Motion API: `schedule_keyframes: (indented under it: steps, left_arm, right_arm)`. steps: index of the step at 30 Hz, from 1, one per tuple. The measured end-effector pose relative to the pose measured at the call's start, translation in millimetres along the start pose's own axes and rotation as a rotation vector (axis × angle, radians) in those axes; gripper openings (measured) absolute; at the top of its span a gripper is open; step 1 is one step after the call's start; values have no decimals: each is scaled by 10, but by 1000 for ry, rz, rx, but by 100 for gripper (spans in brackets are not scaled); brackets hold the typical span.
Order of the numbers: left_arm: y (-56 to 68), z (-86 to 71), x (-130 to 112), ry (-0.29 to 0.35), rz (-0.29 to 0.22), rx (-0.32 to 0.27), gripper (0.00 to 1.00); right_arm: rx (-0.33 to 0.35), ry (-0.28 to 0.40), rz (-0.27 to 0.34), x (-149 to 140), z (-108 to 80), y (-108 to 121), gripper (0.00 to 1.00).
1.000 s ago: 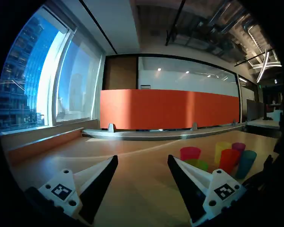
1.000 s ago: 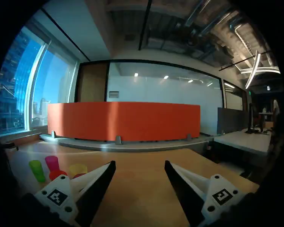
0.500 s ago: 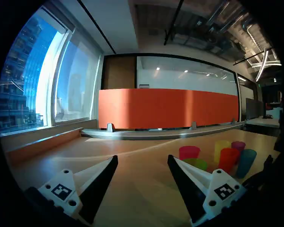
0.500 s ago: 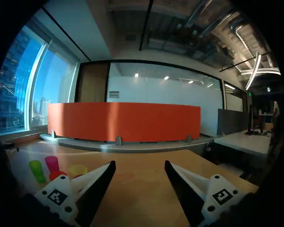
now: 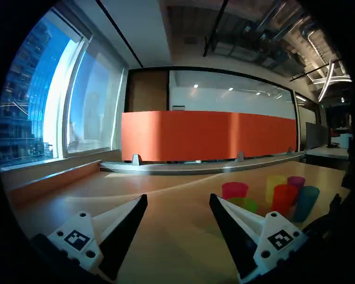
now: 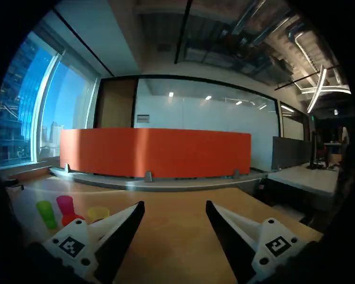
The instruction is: Pour water
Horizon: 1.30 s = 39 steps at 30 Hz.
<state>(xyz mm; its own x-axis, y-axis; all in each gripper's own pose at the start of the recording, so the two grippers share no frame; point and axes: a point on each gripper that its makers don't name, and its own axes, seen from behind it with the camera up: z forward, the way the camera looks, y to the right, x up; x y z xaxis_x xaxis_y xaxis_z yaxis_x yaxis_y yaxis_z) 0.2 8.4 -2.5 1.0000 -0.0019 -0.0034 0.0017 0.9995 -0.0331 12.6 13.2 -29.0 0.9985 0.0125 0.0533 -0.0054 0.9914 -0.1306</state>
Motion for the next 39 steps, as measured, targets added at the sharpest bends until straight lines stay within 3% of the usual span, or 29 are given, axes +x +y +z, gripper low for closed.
schedule_keyframes:
  steps: [21, 30, 39]
  left_arm:
    - [3, -1, 2, -3, 1, -1, 98]
    - [11, -2, 0, -3, 1, 0, 97]
    - [11, 1, -1, -3, 1, -1, 98]
  right_arm:
    - [50, 32, -30, -49, -72, -103, 100]
    - [110, 32, 13, -279, 38, -217, 100]
    - [138, 78, 40, -219, 176, -269, 100]
